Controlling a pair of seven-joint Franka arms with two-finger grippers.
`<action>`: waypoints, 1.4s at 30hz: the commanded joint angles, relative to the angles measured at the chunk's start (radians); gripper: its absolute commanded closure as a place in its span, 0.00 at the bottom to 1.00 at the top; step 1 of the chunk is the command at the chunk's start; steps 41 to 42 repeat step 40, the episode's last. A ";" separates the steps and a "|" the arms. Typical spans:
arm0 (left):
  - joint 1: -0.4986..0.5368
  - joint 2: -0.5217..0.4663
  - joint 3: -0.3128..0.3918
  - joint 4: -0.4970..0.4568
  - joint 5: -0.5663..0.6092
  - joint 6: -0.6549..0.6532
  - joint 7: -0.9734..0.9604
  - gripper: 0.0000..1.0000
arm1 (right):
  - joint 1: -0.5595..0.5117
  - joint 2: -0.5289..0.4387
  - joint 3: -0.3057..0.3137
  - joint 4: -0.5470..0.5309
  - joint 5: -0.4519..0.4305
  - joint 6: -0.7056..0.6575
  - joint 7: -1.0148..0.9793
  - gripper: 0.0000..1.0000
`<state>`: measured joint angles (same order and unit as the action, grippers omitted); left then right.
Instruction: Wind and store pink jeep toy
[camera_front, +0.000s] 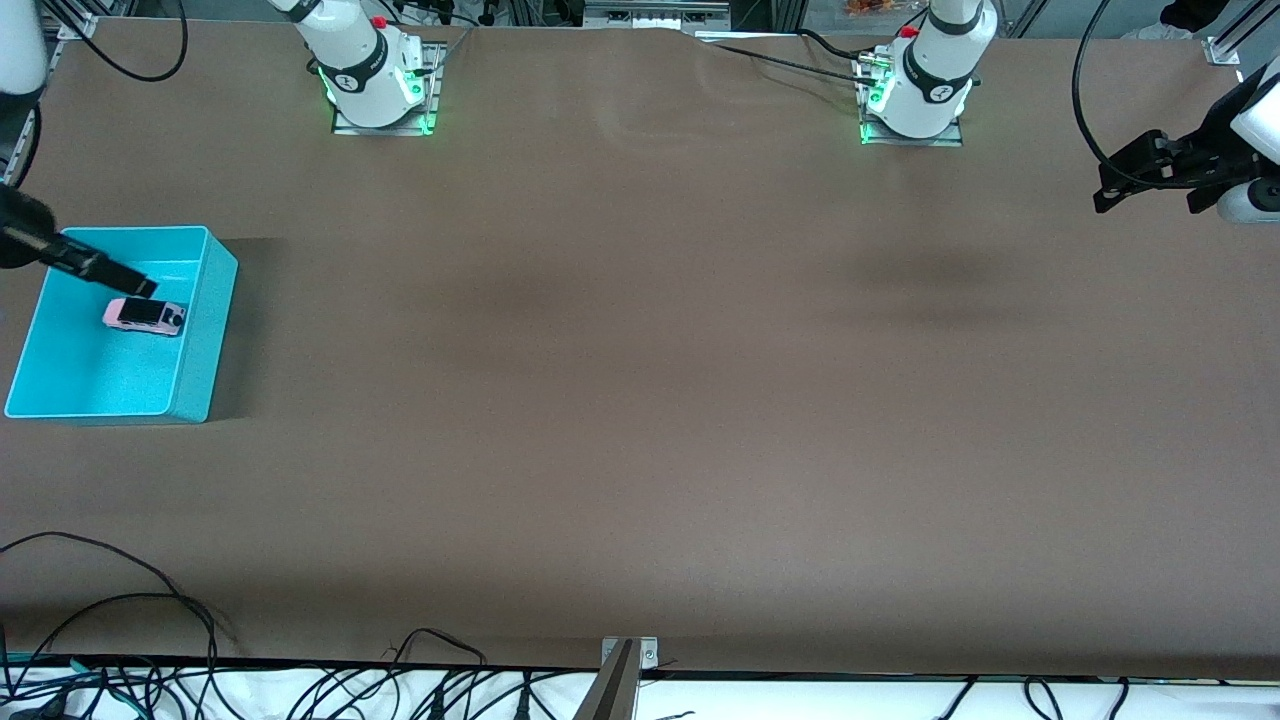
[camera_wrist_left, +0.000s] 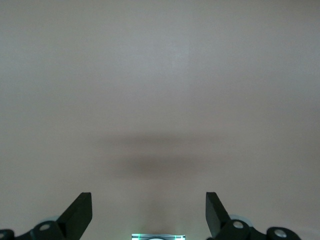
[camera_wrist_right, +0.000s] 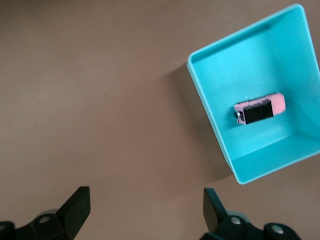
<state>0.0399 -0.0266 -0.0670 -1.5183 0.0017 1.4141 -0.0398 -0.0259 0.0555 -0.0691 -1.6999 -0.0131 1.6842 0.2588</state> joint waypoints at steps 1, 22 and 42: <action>-0.002 0.013 0.001 0.024 0.017 -0.018 0.000 0.00 | -0.015 -0.089 0.046 -0.099 -0.025 0.039 -0.151 0.00; -0.002 0.011 0.001 0.024 0.017 -0.018 -0.002 0.00 | -0.015 -0.106 0.066 0.017 0.028 -0.118 -0.268 0.00; -0.002 0.013 0.001 0.024 0.017 -0.021 -0.002 0.00 | -0.025 -0.089 0.091 0.063 0.028 -0.182 -0.271 0.00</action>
